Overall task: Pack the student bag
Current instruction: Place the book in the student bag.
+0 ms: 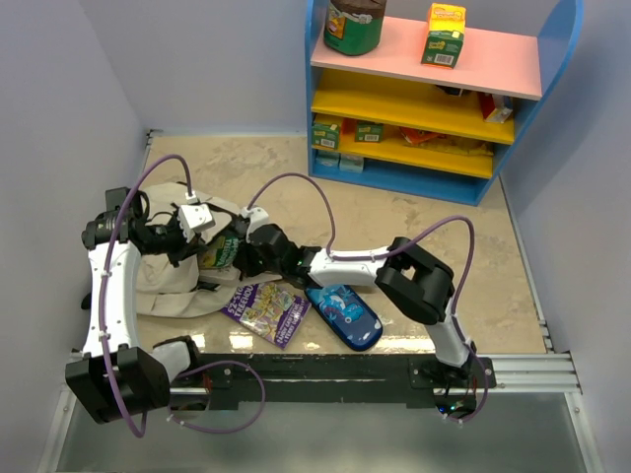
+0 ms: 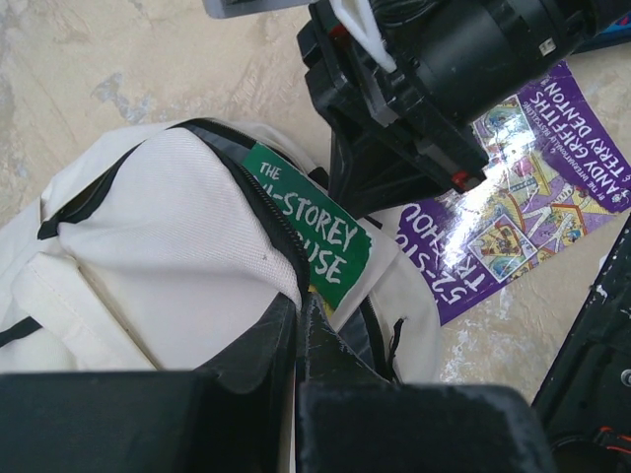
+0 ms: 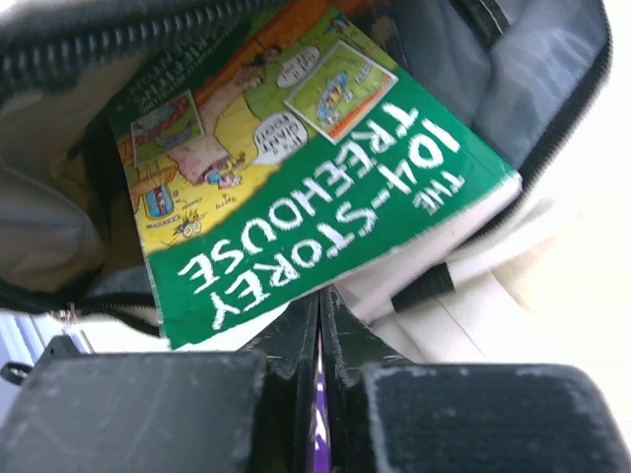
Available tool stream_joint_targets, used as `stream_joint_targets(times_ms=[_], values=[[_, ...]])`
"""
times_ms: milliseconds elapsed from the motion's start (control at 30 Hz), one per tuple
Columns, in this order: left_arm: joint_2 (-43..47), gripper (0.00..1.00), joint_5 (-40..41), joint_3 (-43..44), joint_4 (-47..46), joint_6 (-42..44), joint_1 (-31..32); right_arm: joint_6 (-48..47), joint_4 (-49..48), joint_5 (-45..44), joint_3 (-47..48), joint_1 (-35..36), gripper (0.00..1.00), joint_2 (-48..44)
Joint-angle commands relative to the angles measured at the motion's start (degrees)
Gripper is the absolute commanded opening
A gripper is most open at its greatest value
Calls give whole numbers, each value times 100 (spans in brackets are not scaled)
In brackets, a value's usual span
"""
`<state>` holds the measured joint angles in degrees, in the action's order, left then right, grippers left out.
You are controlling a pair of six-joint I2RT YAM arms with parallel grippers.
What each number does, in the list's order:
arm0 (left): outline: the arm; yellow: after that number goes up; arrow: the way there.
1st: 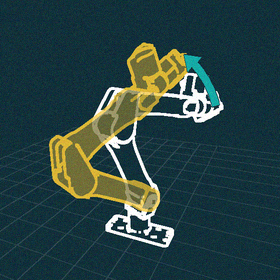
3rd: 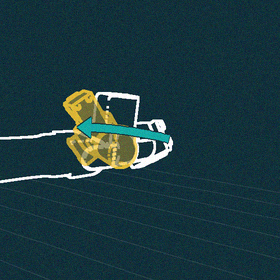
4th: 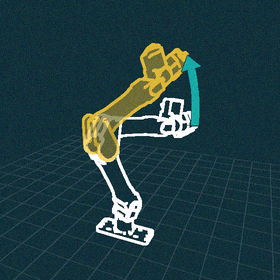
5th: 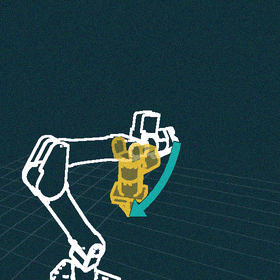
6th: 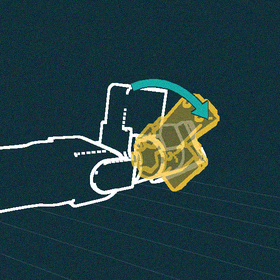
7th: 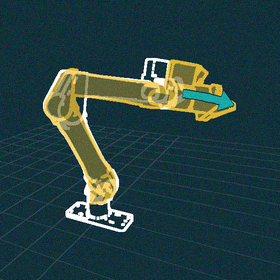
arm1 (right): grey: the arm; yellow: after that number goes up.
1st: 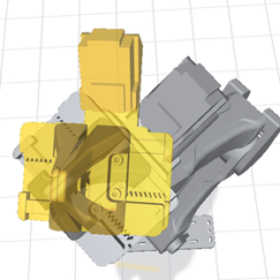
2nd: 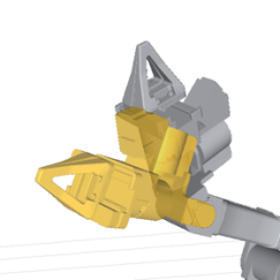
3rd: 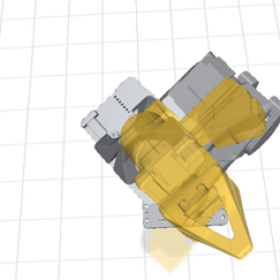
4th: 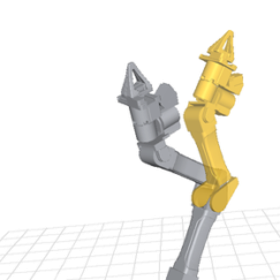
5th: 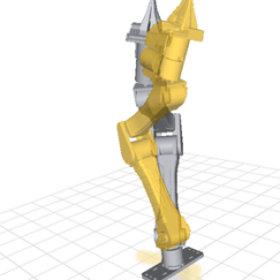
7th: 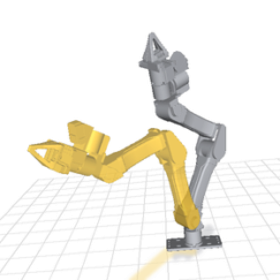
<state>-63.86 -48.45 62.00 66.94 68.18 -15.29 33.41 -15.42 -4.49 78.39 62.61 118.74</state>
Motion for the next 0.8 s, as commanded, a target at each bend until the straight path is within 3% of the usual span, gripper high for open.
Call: stream_joint_targets(times_ms=[0,267,767], values=[[5,0,-552,85,135,142,52,-220,153,-78,-323,-29,0,-570],[49,0,-552,163,162,108,52,-282,83,-228,-703,-38,0,-686],[49,0,-614,225,258,143,52,-45,39,256,1186,129,0,720]])
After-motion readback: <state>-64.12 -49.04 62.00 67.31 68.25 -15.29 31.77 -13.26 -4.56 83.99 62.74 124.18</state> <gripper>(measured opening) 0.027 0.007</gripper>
